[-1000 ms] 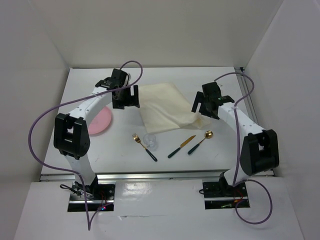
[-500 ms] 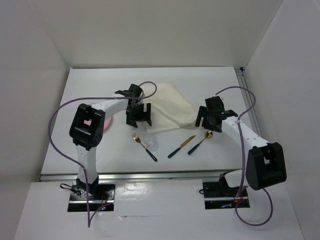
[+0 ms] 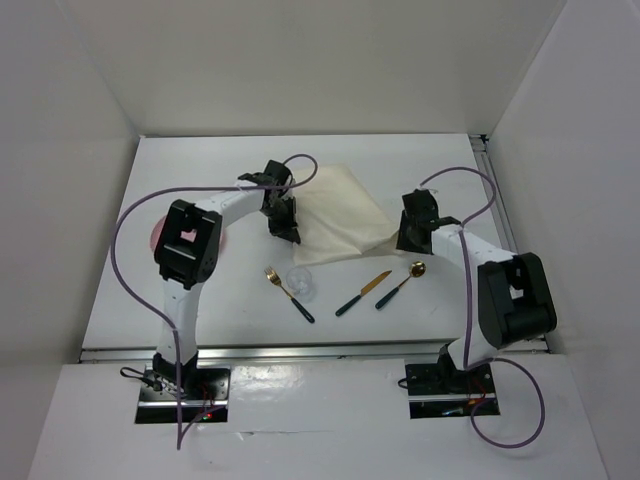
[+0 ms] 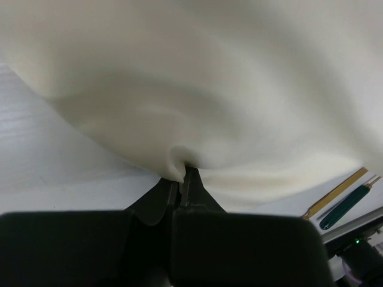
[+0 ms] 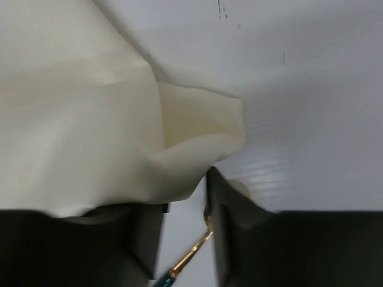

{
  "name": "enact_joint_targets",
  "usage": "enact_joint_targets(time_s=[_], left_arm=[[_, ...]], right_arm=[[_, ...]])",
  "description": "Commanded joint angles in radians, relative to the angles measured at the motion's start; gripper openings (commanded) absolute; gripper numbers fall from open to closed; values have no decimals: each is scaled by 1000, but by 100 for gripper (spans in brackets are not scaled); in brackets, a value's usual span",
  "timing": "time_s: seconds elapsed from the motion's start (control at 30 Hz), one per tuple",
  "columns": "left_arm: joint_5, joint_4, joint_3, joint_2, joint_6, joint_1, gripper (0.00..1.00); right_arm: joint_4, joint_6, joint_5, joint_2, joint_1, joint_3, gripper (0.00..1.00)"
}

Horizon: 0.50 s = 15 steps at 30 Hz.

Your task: Set the dinner table for one person

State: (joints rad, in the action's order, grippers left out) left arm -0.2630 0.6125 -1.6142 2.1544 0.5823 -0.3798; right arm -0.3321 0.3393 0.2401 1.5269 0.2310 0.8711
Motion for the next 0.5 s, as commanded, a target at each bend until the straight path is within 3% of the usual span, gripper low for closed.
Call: enact_joint_targets(time_s=[0.0, 0.1, 0.13, 0.33, 0.4, 0.47], left_arm=[[2, 53, -84, 19, 5, 16, 0], [24, 88, -209, 9, -21, 62, 0], [24, 107, -255, 9, -30, 82, 0], [-21, 283, -774, 123, -84, 173, 0], [-77, 261, -806, 108, -84, 226, 0], [-131, 212, -744, 29, -84, 287, 0]], right_arm=[[139, -25, 42, -4, -5, 54, 34], [174, -49, 42, -4, -5, 121, 4], [186, -59, 42, -4, -5, 147, 0], [219, -153, 54, 96, -5, 451, 0], [267, -189, 44, 79, -5, 486, 0], [310, -215, 16, 46, -5, 464, 0]])
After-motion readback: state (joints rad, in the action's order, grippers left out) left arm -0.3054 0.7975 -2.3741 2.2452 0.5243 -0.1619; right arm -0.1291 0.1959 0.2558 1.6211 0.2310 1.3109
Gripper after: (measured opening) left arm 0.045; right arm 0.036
